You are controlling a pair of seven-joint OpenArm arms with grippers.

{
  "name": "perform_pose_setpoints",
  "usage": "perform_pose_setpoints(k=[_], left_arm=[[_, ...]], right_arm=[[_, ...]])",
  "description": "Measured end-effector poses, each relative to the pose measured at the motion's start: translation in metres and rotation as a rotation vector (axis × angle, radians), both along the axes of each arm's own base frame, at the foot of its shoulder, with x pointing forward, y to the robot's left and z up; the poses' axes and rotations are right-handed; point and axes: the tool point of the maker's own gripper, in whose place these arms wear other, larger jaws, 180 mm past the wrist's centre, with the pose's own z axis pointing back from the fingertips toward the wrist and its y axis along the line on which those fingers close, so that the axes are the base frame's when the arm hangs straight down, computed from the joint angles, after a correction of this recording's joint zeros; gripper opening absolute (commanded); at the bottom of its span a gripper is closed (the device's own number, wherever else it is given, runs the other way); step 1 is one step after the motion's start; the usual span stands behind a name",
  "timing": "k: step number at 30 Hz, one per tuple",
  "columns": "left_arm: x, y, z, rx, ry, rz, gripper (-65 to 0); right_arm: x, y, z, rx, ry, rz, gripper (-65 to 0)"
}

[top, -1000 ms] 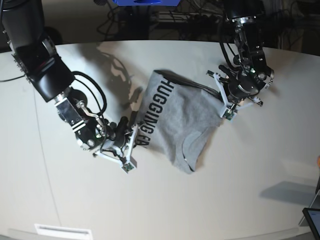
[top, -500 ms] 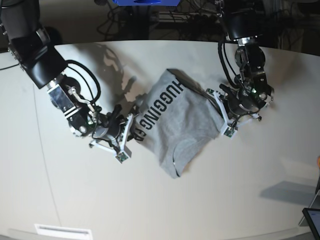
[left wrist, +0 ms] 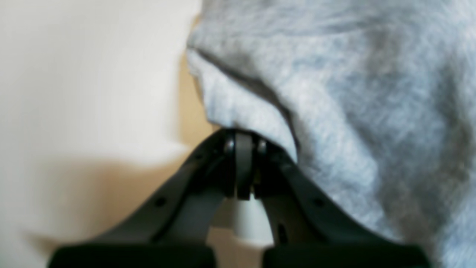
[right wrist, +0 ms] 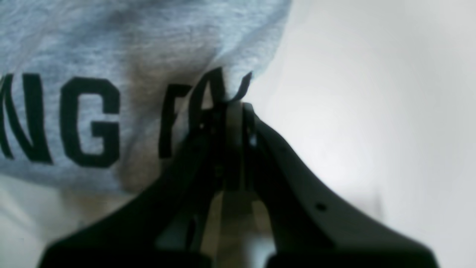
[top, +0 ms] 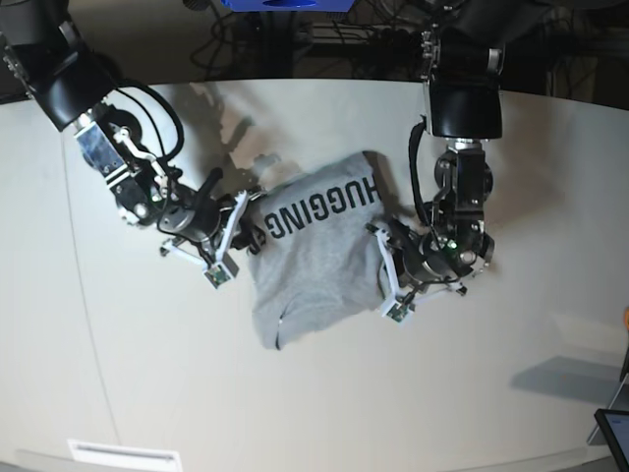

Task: Fold the T-shirt properly
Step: 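Pull the bundle square with both grippers and release it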

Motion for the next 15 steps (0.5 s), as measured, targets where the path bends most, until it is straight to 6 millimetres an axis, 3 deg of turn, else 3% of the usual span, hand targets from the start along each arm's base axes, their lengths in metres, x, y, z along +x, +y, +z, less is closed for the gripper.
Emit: perform_pose_setpoints(k=[4,9,15], left_arm=[[0.019,-0.003,0.002,-0.019,0.008,0.006,-65.0],[0.046,-0.022,0.014,-0.085,-0.040,-0.008,-65.0],[0.056,-0.043,0.005,-0.085,-0.028,-0.069,-65.0]], right_arm=[[-0.009,-0.009,-0.001,-0.010,0.005,-0.019,-63.7],[-0.013,-0.009,-0.003,0.004,-0.004,-0.034,-63.7],[-0.026,-0.004,-0.002,0.017,-0.006,-0.035,-63.7]])
